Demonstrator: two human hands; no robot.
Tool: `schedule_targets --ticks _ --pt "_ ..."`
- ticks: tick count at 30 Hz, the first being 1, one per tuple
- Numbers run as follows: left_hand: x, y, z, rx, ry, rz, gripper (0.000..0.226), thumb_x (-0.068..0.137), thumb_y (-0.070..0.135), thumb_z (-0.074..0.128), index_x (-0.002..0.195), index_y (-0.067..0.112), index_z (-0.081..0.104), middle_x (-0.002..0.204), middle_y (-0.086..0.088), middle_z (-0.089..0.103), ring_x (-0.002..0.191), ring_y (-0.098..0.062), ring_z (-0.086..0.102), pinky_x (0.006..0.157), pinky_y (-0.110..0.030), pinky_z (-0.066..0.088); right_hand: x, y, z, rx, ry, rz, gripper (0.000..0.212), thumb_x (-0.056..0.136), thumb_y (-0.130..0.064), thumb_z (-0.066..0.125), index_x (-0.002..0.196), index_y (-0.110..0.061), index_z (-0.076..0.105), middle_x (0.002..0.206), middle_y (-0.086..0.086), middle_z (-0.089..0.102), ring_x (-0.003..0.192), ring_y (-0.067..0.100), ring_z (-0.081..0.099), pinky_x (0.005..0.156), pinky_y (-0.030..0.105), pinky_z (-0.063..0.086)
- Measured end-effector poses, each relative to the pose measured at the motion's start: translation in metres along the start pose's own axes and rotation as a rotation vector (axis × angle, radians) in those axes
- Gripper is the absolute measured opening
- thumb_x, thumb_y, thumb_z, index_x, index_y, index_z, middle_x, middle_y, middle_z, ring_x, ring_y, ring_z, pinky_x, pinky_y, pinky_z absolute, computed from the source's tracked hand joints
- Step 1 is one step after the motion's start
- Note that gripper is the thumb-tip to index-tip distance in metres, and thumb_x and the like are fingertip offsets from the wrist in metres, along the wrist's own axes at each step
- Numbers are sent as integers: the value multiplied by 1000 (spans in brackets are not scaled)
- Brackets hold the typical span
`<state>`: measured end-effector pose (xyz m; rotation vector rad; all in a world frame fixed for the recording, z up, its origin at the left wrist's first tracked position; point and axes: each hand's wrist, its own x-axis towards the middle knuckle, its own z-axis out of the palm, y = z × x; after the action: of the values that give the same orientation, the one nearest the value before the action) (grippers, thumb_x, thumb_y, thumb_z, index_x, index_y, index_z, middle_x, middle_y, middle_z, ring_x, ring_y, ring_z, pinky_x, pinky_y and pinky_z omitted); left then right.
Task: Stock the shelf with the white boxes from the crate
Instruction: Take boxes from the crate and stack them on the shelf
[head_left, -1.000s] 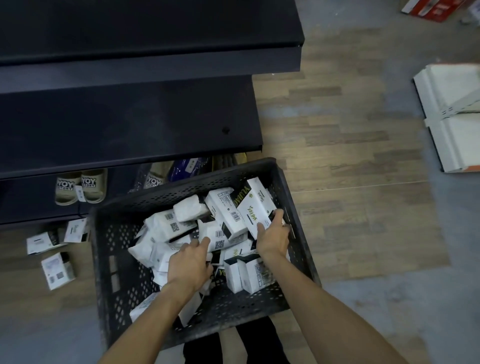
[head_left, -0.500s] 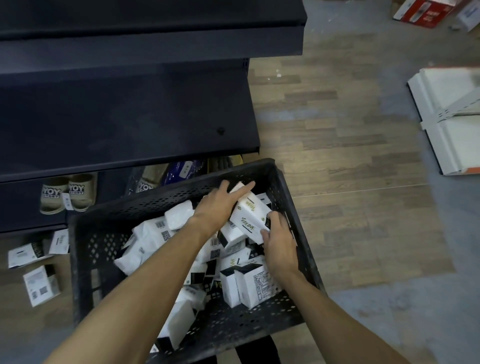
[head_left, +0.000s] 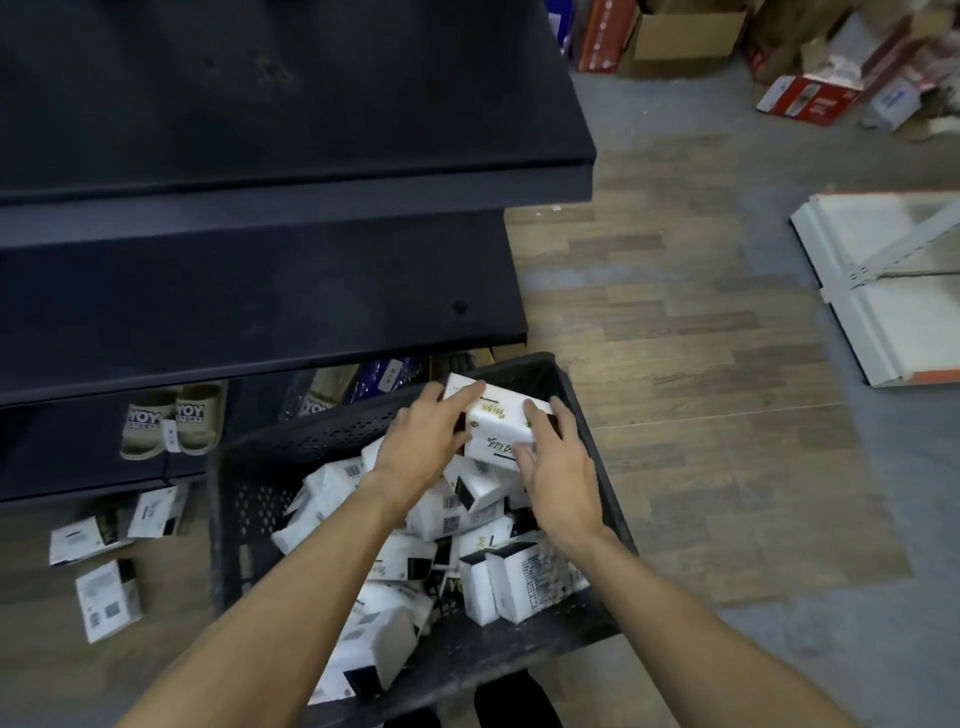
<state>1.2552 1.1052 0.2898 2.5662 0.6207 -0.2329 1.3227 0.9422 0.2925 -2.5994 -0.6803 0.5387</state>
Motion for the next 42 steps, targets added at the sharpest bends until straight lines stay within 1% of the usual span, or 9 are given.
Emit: schedule_targets --ticks 5,10,13,18,23,30,34,37,42 --pt "-32 4 -78 -40 135 10 57 95 30 61 147 34 38 124 -8 49 108 -32 57 91 -47 49 -14 -59 -50 36 75 -109 52 102 -26 52 151 -22 37 162 7 17 126 31 49 100 44 46" --pt "-58 -3 -163 49 244 50 57 96 35 57 148 38 34 124 -6 49 101 -34 59 89 -49 49 -24 -123 -93 14 190 -239 49 101 -31 54 147 -22 39 158 7 24 124 33 50 98 48 47" --pt "-73 -9 -212 46 340 83 57 94 34 60 146 38 36 123 -4 50 98 -33 60 84 -47 51 -27 -164 -119 12 275 -316 44 98 -28 57 139 -20 43 155 6 29 119 34 53 93 48 49" --pt "-87 -17 -279 15 493 104 56 91 33 65 143 35 43 116 -4 52 97 -28 59 81 -41 49 -20 -222 -155 63 388 -382 42 95 -27 63 135 -23 50 156 6 26 118 34 54 93 43 50" --pt "-74 -10 -337 -29 629 76 51 89 31 69 137 32 50 113 -7 56 98 -31 60 85 -43 49 2 -268 -194 347 452 -300 42 92 -31 69 132 -32 57 140 5 41 118 25 53 87 25 35" --pt "-22 0 -380 -46 690 6 46 91 28 65 135 32 51 124 -10 61 114 -37 58 94 -47 49 60 -303 -242 253 487 -387 41 93 -35 66 132 -25 58 128 11 49 110 34 58 87 33 43" --pt "28 0 -391 14 719 -2 47 95 27 61 140 31 47 121 -14 59 108 -36 59 88 -43 52 114 -310 -256 86 487 -467 46 97 -33 60 141 -22 51 137 13 45 116 33 57 97 37 45" --pt "68 -6 -395 51 763 7 47 96 26 59 141 26 45 119 -18 57 106 -39 58 83 -43 50 156 -313 -256 108 504 -496 46 98 -31 60 142 -22 50 139 12 44 119 32 55 100 38 43" --pt "118 -13 -399 108 785 41 50 95 25 60 142 21 44 119 -22 55 107 -42 56 87 -47 49 207 -310 -252 152 544 -519 46 97 -29 62 140 -21 52 140 12 43 116 28 57 99 33 44"
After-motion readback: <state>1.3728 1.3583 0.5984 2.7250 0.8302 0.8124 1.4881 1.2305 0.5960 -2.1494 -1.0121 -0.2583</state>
